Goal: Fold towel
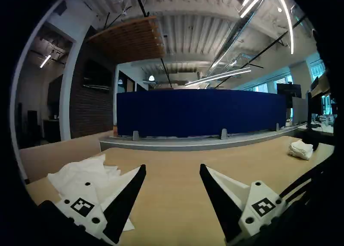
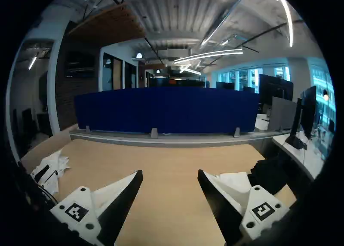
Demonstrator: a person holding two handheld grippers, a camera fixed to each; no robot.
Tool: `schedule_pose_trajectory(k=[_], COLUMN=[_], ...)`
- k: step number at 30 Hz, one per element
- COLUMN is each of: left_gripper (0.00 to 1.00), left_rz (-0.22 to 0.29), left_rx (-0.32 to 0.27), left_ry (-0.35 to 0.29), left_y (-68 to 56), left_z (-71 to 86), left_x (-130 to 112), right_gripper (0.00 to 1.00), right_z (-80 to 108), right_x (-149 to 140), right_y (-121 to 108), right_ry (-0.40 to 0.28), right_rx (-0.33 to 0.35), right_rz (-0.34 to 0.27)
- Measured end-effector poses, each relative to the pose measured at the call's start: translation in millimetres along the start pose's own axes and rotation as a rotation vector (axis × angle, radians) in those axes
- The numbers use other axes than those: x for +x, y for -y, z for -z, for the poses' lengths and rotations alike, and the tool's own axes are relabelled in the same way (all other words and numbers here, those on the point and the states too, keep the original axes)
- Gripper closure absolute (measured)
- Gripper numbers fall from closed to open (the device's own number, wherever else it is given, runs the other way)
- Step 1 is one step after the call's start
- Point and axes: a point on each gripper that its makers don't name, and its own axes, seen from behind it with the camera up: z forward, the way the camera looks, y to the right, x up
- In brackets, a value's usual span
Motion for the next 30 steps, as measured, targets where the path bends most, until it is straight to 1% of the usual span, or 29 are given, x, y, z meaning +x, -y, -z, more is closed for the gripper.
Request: schedule_pose_trajectory(k=[5, 11, 14, 19, 30], left_gripper=[0.07, 0.07, 0.07, 0.07, 0.07], left_rz=[0.009, -0.005, 0.001, 0.008, 0.007], left_rx=[0.005, 0.009, 0.010, 0.004, -0.006], left_ry=[0.003, 0.009, 0.019, 0.014, 0.013], left_y=[3.5, 0.5, 1.8, -2.2, -6.1], left_z=[-2.3, -1.4, -1.8, -1.8, -1.7], left_x=[-8, -16, -19, -20, -20], right_gripper=[0.01, 0.01, 0.01, 0.01, 0.01], right_z=[-4.3, -7.5, -7.1, -7.2, -6.0], right_x=[2, 3, 4, 5, 6], right_y=[5, 7, 6, 4, -1], right_ry=[-0.003, -0.005, -0.006, -0.006, -0.012], right_rx=[0.007, 0.008, 0.008, 0.005, 0.004], right_rz=[0.003, 0.012, 0.010, 0.004, 0.003])
